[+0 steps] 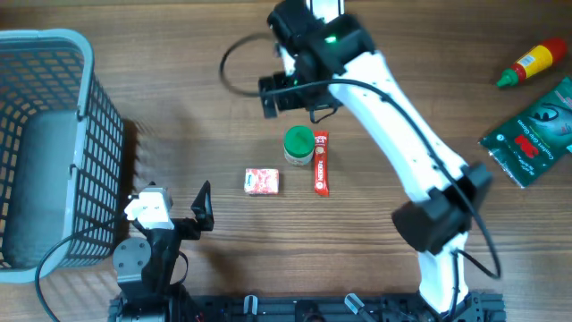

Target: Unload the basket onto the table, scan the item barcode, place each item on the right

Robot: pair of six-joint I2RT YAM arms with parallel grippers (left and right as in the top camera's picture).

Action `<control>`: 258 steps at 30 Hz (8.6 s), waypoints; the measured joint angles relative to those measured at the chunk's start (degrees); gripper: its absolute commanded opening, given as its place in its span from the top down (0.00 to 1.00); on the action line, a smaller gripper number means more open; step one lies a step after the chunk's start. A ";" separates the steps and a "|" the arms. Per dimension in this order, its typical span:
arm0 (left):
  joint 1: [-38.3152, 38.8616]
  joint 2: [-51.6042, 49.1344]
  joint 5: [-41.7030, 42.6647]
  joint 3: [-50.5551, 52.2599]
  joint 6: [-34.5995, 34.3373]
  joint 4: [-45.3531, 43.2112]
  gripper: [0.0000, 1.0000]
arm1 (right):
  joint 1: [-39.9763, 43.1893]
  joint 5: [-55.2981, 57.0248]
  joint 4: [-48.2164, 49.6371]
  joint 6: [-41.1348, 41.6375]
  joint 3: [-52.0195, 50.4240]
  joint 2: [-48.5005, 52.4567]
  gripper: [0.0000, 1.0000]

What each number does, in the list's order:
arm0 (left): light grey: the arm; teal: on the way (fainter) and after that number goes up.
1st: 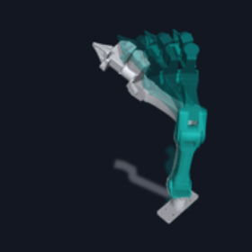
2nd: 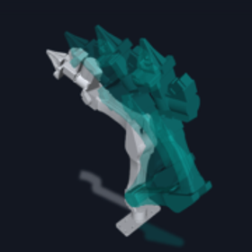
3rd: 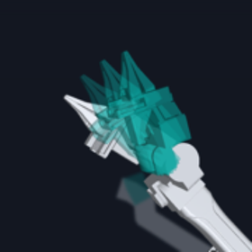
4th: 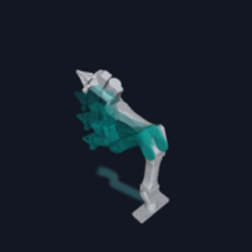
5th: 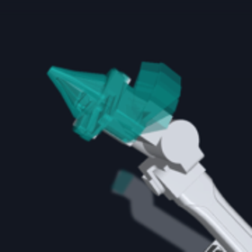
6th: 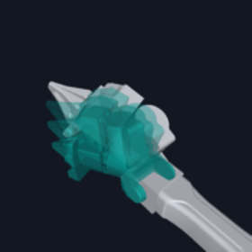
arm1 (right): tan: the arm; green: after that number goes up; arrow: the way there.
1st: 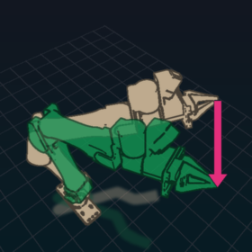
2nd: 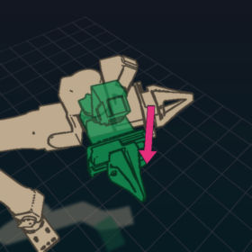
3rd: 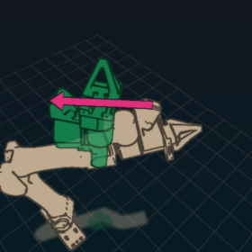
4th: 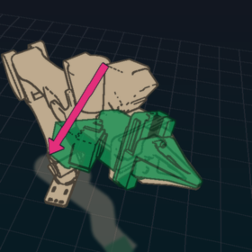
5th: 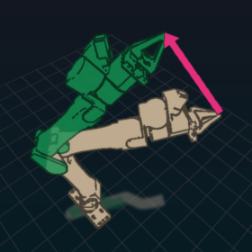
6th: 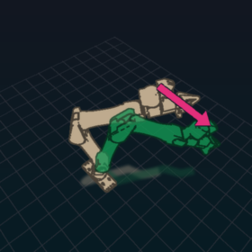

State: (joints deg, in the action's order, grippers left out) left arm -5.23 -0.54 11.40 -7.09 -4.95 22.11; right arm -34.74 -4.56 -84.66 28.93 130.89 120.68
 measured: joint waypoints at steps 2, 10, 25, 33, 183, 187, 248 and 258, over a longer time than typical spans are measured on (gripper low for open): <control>0.00 0.00 0.00 0.00 0.00 -0.02 0.00 | 0.26 1.29 -3.85 12.04 0.22 -1.20 0.00; 0.00 0.00 0.00 0.00 0.00 0.00 0.00 | 0.55 1.49 1.79 55.93 -10.69 -1.46 0.00; 0.00 0.00 0.00 0.00 0.00 0.00 0.00 | 0.55 -5.92 25.20 70.03 -36.11 -0.79 0.11; 0.00 0.00 0.02 0.00 0.00 0.00 0.00 | 0.55 -6.25 30.25 61.11 -37.48 -0.81 0.39; 0.00 0.00 0.00 0.00 0.00 0.00 0.00 | -2.54 4.68 28.74 -1.09 -32.98 3.82 0.02; 0.00 0.00 0.00 0.00 0.00 0.00 0.00 | -2.45 4.66 28.96 -0.76 -32.98 4.26 0.07; 0.00 0.00 0.00 0.00 0.00 0.00 0.00 | 0.61 -33.83 -4.74 -5.70 -41.31 -22.08 0.53; 0.00 0.00 0.00 0.00 0.00 0.00 0.00 | -3.72 -29.97 2.47 4.61 -45.03 -27.54 0.54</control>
State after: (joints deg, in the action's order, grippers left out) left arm -5.23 -0.54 11.40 -7.09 -4.95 22.11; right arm -38.46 -34.52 -82.19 33.54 85.86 93.14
